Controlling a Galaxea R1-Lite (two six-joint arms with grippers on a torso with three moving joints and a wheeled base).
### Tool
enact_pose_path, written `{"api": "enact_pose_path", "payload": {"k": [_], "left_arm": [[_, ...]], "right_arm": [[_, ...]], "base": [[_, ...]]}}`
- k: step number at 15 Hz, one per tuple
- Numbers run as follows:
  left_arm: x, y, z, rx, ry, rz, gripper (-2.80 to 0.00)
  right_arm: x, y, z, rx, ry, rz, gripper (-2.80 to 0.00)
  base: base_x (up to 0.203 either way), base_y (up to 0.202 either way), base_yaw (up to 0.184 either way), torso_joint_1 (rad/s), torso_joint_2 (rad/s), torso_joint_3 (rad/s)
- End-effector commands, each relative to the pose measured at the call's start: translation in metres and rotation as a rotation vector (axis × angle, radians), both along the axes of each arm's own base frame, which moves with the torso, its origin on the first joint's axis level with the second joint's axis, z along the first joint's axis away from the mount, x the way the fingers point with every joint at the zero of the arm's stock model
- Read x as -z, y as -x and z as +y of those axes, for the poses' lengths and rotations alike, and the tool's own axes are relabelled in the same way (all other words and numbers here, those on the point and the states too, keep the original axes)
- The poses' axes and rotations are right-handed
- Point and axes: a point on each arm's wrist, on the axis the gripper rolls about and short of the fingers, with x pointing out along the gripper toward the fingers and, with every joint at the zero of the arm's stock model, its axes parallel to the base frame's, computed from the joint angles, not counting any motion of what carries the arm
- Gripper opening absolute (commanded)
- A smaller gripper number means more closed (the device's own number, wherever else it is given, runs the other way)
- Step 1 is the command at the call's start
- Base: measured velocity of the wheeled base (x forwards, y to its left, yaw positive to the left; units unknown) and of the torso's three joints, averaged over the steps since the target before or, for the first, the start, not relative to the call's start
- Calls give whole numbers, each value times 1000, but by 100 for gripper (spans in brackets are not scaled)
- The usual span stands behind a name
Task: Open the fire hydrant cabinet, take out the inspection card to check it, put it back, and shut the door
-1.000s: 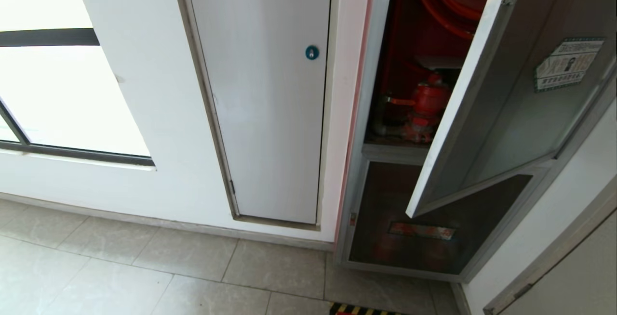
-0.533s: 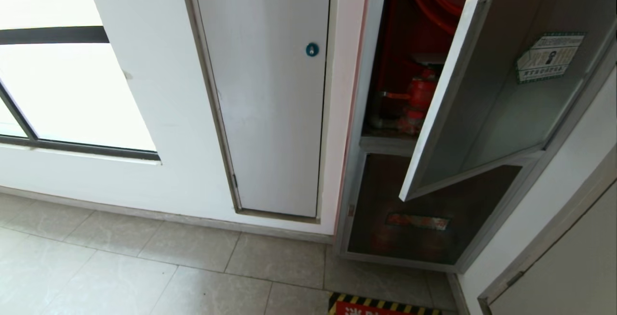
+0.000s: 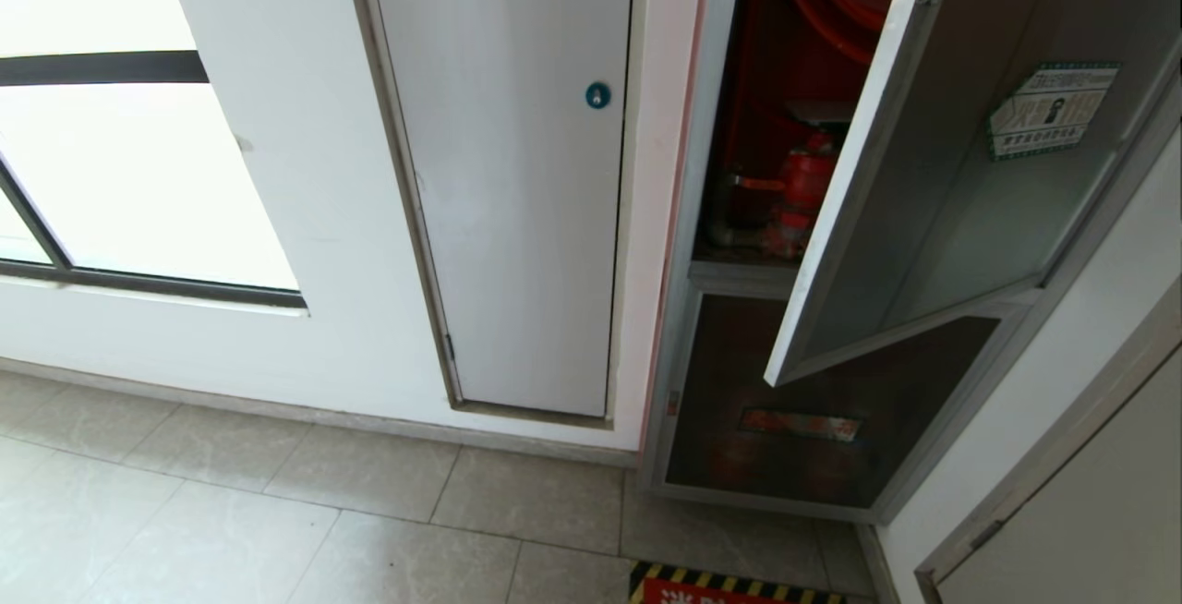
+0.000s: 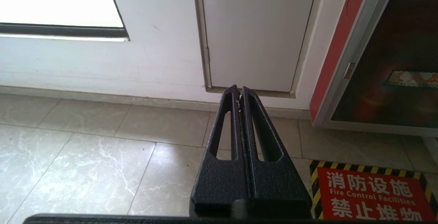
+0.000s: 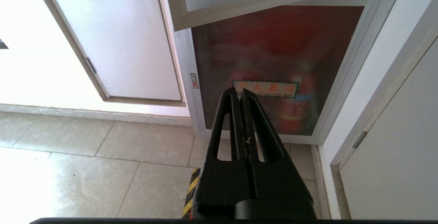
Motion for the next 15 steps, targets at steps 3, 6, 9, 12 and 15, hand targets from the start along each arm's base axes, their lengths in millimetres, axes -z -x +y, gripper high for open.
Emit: {"api": "enact_pose_path", "payload": {"k": [3, 6, 9, 12, 15], "left_arm": [[0, 0, 0, 0, 0, 1, -280], [0, 0, 0, 0, 0, 1, -280], [0, 0, 0, 0, 0, 1, -280], [0, 0, 0, 0, 0, 1, -280], [0, 0, 0, 0, 0, 1, -280]], "right_arm": [[0, 0, 0, 14, -42, -2, -280], [0, 0, 0, 14, -39, -2, -280], [0, 0, 0, 14, -39, -2, -280], [-1, -1, 0, 13, -21, -2, -280], [-12, -9, 0, 6, 29, 11, -280]], "base": [[0, 0, 0, 0, 0, 0], [0, 0, 0, 0, 0, 0], [0, 0, 0, 0, 0, 0], [0, 0, 0, 0, 0, 0], [0, 0, 0, 0, 0, 0]]}}
